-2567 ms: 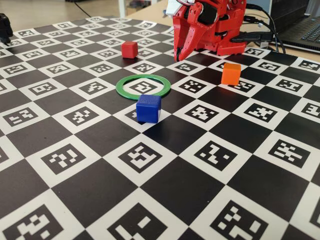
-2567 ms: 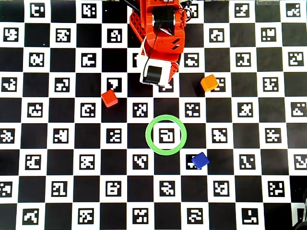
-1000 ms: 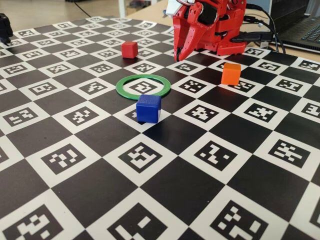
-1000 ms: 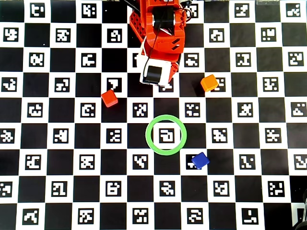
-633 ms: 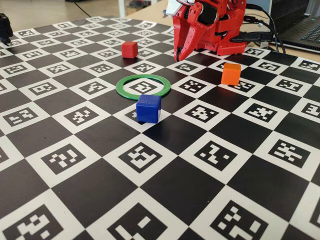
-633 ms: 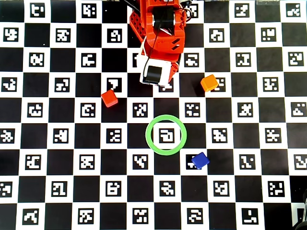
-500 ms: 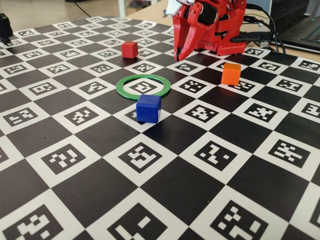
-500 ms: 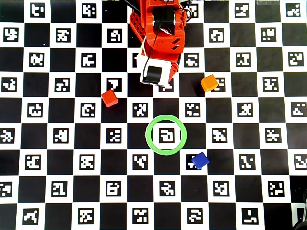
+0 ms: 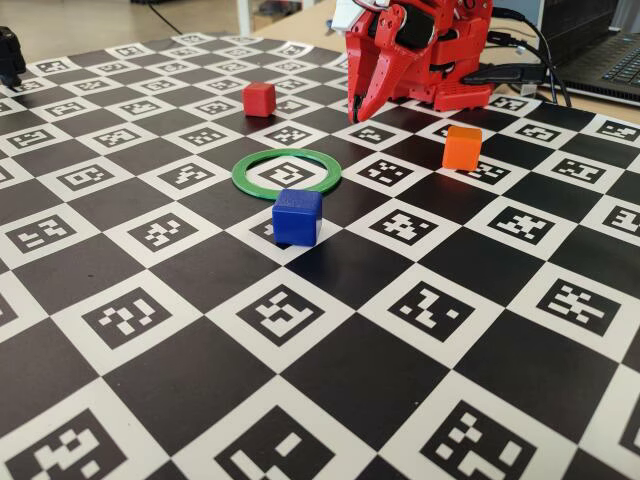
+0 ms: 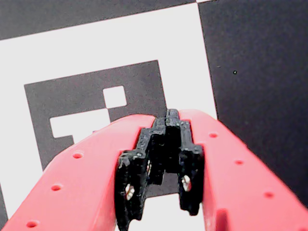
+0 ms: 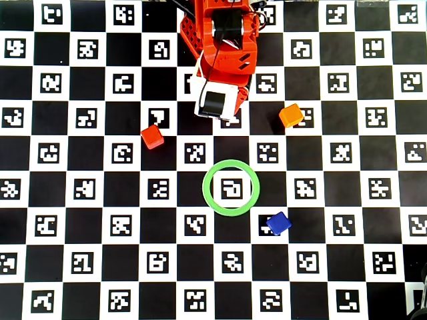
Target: Grab the red cube then put it in the green circle then put the blue cube on top and finally the orange cube on top
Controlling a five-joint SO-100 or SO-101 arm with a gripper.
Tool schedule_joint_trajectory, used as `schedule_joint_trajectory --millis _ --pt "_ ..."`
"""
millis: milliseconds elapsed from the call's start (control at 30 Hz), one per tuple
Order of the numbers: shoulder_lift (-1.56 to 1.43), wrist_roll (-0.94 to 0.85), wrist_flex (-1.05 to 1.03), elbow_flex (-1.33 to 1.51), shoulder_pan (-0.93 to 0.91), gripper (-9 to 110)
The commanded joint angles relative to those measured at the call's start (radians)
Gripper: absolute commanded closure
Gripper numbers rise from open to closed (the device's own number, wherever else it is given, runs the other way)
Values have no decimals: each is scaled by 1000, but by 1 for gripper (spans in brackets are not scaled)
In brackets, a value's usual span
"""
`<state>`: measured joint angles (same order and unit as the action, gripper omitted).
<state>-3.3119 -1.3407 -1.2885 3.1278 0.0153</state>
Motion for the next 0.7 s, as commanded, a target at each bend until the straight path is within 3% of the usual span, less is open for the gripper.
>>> schedule_joint_trajectory --millis 0,133,333,467,667 --pt "-48 35 -40 58 -5 107" --pt "-17 5 -31 28 -11 107" --pt "344 310 35 -341 -3 107" --pt "586 532 -61 -641 -2 105" --pt "710 939 -149 -888 -89 86"
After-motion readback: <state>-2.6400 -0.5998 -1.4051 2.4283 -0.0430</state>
